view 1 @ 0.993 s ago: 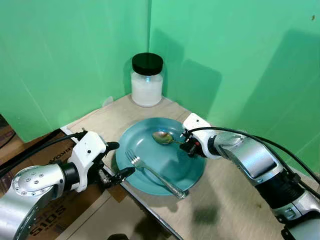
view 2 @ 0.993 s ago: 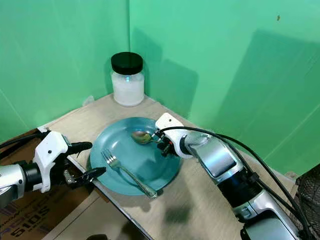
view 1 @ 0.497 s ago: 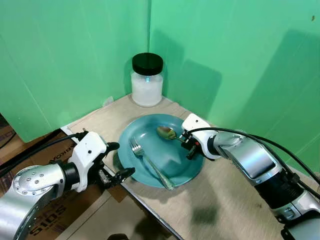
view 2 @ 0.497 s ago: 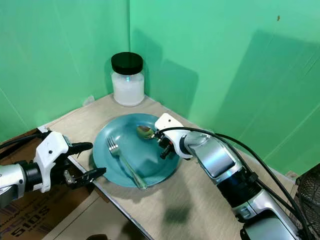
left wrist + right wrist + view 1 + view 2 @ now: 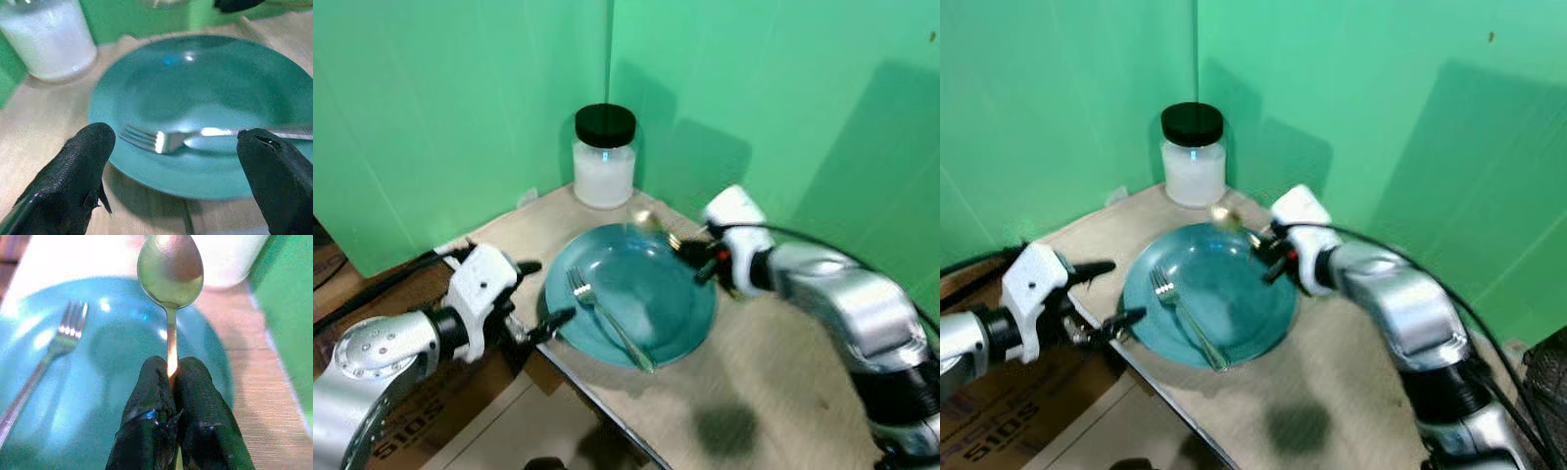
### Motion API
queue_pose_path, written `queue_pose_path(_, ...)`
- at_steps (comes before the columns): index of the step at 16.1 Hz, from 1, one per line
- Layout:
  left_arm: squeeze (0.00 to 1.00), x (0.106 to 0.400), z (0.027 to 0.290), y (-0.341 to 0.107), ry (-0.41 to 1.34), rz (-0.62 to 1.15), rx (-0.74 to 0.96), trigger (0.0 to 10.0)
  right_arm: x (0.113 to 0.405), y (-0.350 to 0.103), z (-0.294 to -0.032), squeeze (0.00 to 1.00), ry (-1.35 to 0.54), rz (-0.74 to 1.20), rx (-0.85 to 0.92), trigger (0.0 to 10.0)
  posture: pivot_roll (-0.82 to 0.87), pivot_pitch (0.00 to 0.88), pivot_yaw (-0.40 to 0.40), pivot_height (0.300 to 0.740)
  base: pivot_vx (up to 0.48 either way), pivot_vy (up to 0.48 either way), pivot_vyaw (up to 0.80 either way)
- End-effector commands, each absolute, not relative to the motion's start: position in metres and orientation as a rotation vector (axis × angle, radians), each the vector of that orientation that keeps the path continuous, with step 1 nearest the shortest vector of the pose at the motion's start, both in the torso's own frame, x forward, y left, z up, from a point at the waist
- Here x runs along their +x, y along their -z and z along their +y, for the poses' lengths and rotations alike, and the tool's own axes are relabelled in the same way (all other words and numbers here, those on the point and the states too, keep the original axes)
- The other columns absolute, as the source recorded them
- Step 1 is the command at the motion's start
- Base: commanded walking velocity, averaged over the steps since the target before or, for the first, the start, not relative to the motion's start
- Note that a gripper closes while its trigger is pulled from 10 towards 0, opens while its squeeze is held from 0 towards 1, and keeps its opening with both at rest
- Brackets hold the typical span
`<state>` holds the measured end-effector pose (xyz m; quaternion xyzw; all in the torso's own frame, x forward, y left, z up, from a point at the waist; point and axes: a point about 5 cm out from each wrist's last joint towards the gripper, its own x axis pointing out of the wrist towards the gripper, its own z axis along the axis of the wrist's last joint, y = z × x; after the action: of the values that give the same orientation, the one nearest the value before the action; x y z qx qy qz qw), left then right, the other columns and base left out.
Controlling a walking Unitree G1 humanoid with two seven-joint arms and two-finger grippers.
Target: Setting the table
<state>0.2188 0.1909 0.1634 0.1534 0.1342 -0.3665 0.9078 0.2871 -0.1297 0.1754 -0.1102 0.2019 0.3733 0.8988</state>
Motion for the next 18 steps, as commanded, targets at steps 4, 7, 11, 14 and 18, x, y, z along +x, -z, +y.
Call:
queue_pose_path(4,0.0,0.226,0.181,-0.172,0.521,0.145,0.281,10.0,0.251,-0.183,-0.137,0.0,-0.626,0.193,-0.065,10.0,0.19,0.0,-0.027,0.74,0.0,0.12,0.0)
queue_pose_path(7,0.0,0.231,0.178,-0.172,0.479,0.117,0.289,10.0,0.24,-0.177,-0.131,0.0,-0.534,0.167,0.092,10.0,0.19,0.0,-0.017,0.74,0.0,0.48,-0.71)
queue_pose_path(11,0.0,0.242,0.182,-0.177,0.416,0.091,0.348,10.0,0.242,-0.169,-0.137,0.0,-0.458,0.232,0.09,10.0,0.19,0.0,-0.015,0.74,0.0,-0.36,-0.79)
queue_pose_path(14,0.0,0.239,0.178,-0.172,0.461,0.116,0.346,10.0,0.255,-0.161,-0.155,0.0,-0.307,0.305,0.06,10.0,0.2,0.0,-0.029,0.74,0.0,-0.16,-0.26)
queue_pose_path(18,0.0,0.232,0.171,-0.168,0.565,0.142,0.349,10.0,0.266,-0.159,-0.159,0.0,-0.257,0.365,0.032,10.0,0.21,0.0,-0.045,0.74,0.0,0.0,0.0)
